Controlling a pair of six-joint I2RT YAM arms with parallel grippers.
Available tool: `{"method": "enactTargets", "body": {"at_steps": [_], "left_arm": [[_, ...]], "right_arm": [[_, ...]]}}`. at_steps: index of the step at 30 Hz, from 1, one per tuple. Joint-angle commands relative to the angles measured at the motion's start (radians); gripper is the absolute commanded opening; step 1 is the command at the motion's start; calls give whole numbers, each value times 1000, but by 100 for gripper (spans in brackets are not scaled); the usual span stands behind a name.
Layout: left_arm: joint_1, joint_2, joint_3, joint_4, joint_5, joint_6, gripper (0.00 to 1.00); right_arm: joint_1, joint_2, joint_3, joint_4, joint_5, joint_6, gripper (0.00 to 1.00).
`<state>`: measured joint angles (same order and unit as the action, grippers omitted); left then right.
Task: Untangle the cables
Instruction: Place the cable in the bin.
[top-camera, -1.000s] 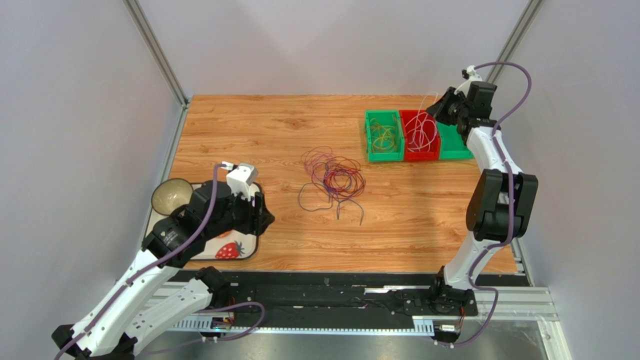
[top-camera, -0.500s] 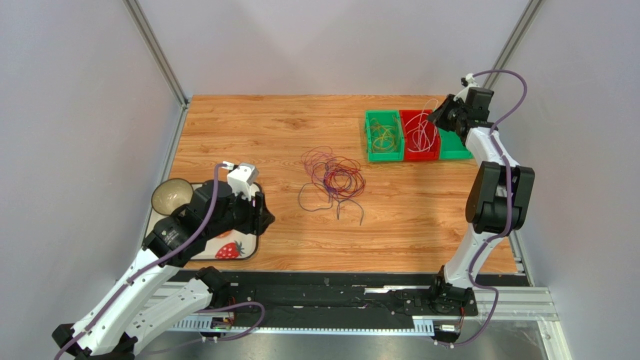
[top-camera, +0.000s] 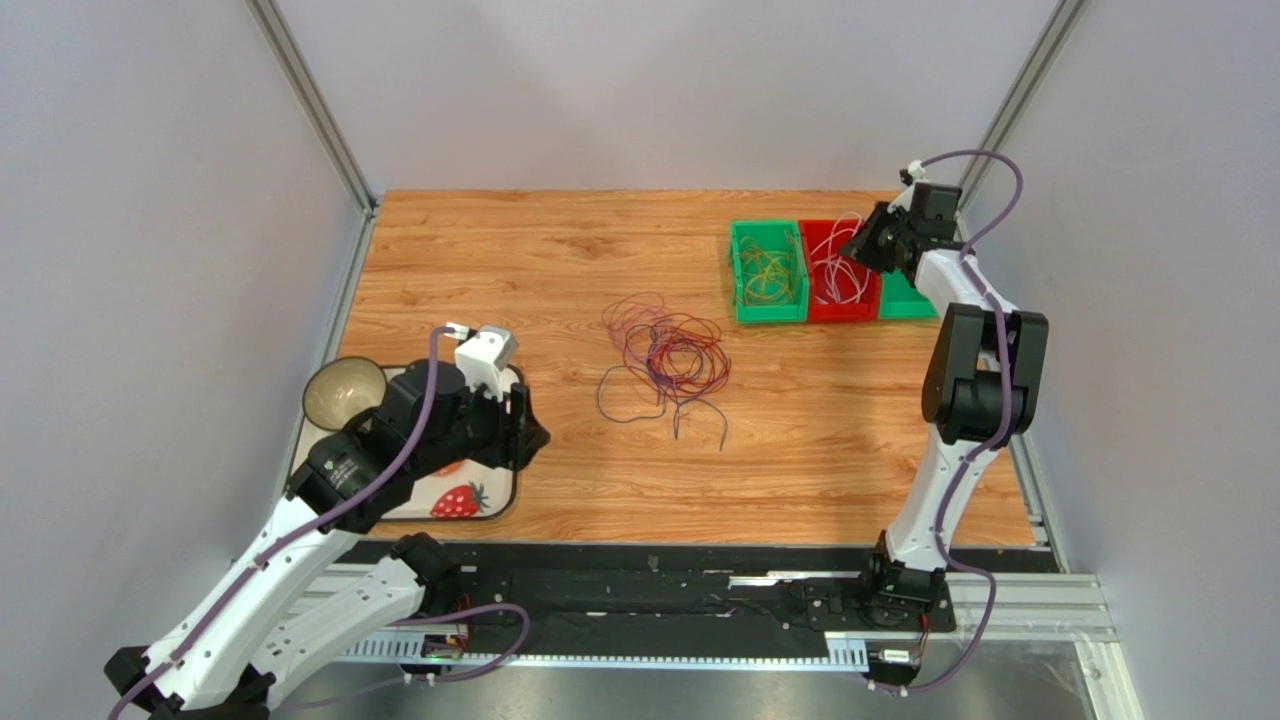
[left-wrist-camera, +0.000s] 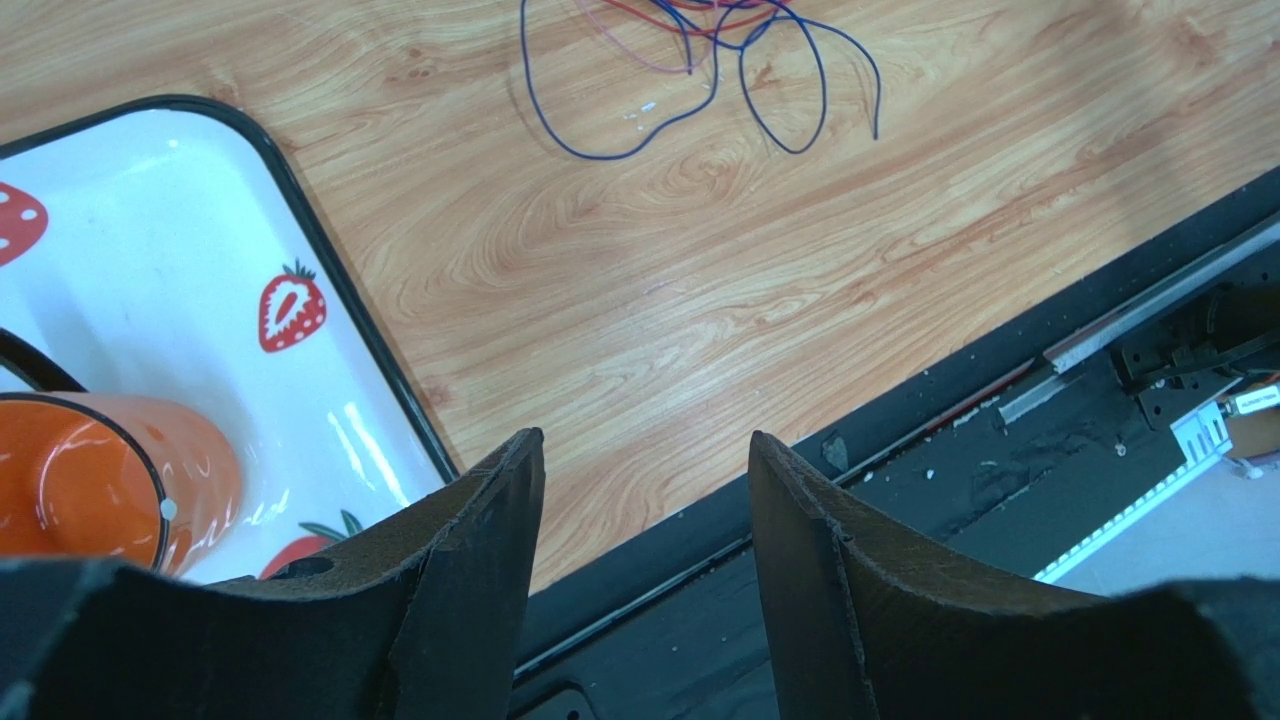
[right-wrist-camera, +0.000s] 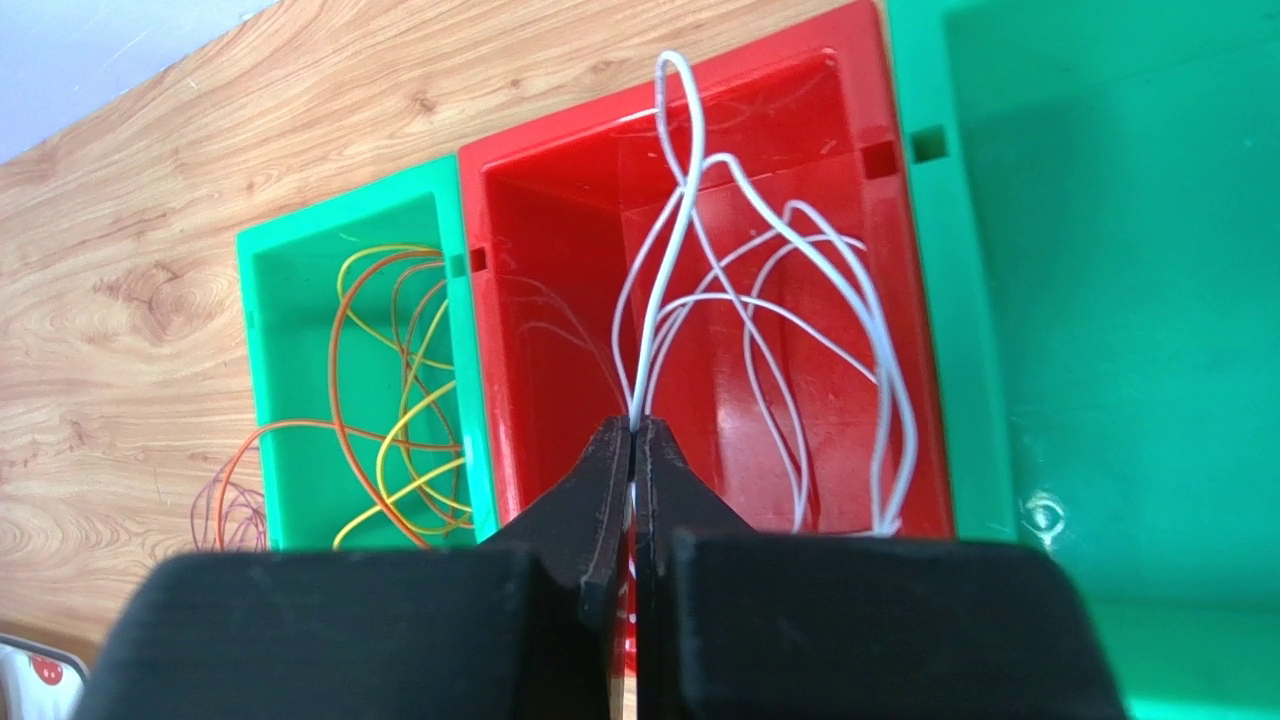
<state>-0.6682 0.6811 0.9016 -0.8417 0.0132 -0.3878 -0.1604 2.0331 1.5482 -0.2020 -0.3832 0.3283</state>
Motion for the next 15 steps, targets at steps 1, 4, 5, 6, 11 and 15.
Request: {"method": "enactTargets", "body": {"at_steps": [1,4,5,6,11,15], "left_arm": [[-2,1,6,9,-12,-10,61],[-2,0,6,9,-12,-10,61],[-2,-2,6,9,-12,-11,61],[-2,-2,6,9,-12,-10,61],[-2,-9,8,10,-12,-11,61],[-2,-17,8,9,-12,-11,61]], "right_arm": [[28,15,69,-26,33,-29,0],[45,30,92,-54,55,-43,0],[51,38,96,-57,66,-46,0],[55,42,105,-63,69,-49,0],[65,65,136,-95,98,-52,0],[65,62,162,-143,110,-54,1]]}}
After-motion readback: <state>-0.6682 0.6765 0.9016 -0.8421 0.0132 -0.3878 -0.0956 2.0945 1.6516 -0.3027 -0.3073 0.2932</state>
